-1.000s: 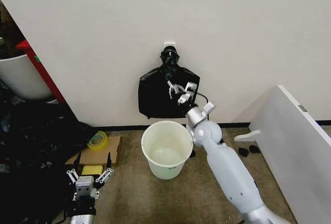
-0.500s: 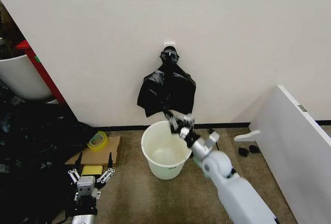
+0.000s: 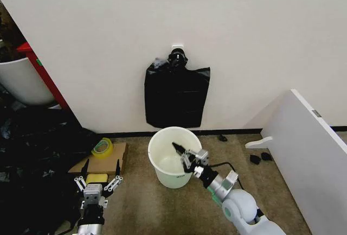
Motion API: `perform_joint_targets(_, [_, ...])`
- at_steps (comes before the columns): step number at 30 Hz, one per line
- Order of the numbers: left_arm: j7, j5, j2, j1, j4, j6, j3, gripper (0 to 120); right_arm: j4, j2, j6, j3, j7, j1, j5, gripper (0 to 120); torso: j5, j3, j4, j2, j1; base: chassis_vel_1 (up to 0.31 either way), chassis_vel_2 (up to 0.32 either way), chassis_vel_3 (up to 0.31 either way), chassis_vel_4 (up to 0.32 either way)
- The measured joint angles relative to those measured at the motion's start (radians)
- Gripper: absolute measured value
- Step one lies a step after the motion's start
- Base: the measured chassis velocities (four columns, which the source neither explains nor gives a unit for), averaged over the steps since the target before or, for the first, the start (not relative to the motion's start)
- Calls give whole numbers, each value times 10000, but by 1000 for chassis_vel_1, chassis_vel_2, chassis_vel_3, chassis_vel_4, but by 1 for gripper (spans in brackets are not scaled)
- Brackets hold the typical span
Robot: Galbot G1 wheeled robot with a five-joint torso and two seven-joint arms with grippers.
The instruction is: Place the garbage bag over the trash bin.
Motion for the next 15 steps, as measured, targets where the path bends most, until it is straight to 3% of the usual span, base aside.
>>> perform_joint_targets(4, [-7, 7, 18, 53, -34, -25, 0, 99, 506, 290, -828, 206, 1717, 1129, 1427, 22, 0, 0, 4, 0, 1, 0, 0, 0, 0])
perform_joint_targets(9, [-10, 21, 24, 105, -103, -31, -22, 99, 508, 393, -1375, 342, 2764, 2195, 2360, 36, -1, 1, 1, 0, 1, 0, 0, 0, 0])
perform_joint_targets(11, [-12, 30, 27, 125, -138, -31, -57, 99, 67, 563, -1936, 338, 3352, 3271, 3791, 49, -1, 1, 1, -1, 1, 0, 0, 0, 0])
perform_joint_targets(14, [-12, 44, 16, 128, -159, -30, -65, 99, -335, 693, -2037, 271, 3394, 3774, 4122, 55, 0, 1, 3, -1, 1, 0, 0, 0, 0])
perform_joint_targets(15, [-12, 57, -9, 141, -192, -18, -76, 99, -876, 837, -2085, 122, 3349, 4309, 4246, 63, -2, 2, 3, -1, 2, 0, 0, 0, 0])
